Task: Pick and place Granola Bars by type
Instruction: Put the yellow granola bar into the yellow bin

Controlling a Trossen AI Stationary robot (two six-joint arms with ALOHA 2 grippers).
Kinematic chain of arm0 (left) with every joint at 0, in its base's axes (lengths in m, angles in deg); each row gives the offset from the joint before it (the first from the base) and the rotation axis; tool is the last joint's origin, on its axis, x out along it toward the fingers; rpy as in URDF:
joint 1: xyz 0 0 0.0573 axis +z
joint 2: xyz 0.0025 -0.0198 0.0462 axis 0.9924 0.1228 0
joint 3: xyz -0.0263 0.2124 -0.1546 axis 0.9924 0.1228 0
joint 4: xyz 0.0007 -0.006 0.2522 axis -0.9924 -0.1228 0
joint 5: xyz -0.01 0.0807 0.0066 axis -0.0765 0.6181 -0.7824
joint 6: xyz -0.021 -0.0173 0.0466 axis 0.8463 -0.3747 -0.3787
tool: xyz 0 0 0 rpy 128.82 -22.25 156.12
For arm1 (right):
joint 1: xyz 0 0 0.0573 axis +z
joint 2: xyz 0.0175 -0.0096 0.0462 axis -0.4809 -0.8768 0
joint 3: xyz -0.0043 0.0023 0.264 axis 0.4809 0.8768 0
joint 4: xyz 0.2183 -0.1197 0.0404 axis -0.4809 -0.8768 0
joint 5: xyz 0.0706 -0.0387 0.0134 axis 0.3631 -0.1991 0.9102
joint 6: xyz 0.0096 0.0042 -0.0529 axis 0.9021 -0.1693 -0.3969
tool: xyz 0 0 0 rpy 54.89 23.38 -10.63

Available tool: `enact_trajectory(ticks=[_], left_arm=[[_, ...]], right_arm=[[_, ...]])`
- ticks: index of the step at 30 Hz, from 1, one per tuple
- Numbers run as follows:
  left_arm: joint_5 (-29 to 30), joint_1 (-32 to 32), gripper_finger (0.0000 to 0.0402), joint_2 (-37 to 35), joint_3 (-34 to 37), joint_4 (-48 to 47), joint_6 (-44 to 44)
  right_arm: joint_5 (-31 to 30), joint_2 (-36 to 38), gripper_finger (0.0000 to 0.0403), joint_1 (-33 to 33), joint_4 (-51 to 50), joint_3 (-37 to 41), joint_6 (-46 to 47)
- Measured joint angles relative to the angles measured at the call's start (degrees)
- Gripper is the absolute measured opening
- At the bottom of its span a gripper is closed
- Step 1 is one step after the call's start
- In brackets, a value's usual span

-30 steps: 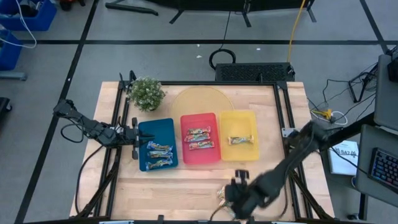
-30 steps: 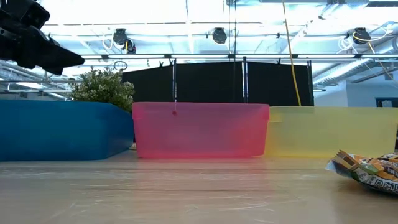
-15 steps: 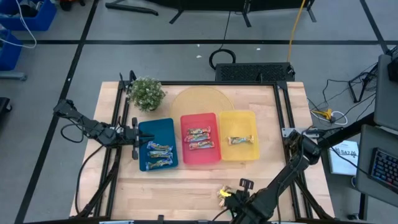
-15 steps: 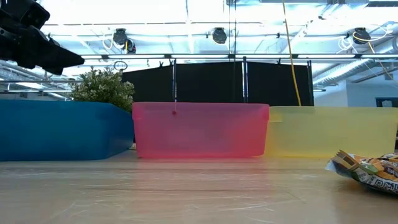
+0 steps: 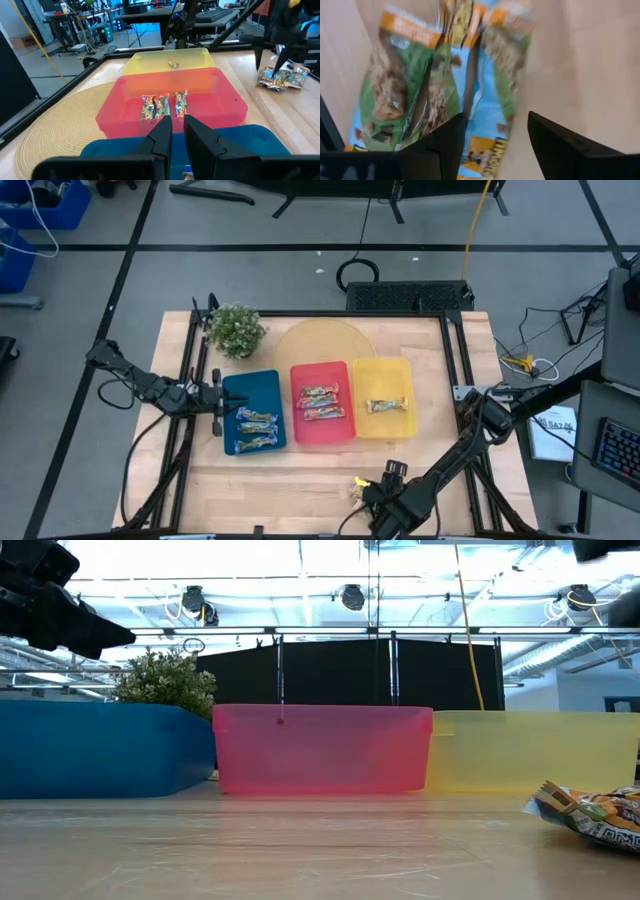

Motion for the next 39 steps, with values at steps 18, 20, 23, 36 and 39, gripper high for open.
enact_trajectory(ticks=[18,20,23,36,39], left_arm=[[0.0,0.0,0.0058,0.0,0.0,0.0,-0.2],[0.0,0.0,0.0058,0.0,0.0,0.0,-0.2],[0.0,0.0,0.0058,0.0,0.0,-0.1,-0.2],[0.0,0.0,0.0058,0.0,0.0,-0.2,-0.3],[0.0,0.0,0.0058,0.0,0.0,-0.2,-0.3]], right_arm=[[2.7,0.5,0.0174,-2.8,10.9,14.0,-13.5],[5.8,0.5,0.0165,-4.0,13.4,15.5,-13.5],[9.1,0.8,0.0149,-5.2,16.6,17.8,-13.2],[6.9,8.1,0.0081,-8.4,16.3,19.1,-13.4],[4.5,12.5,0.0079,-9.4,14.3,19.8,-14.2]])
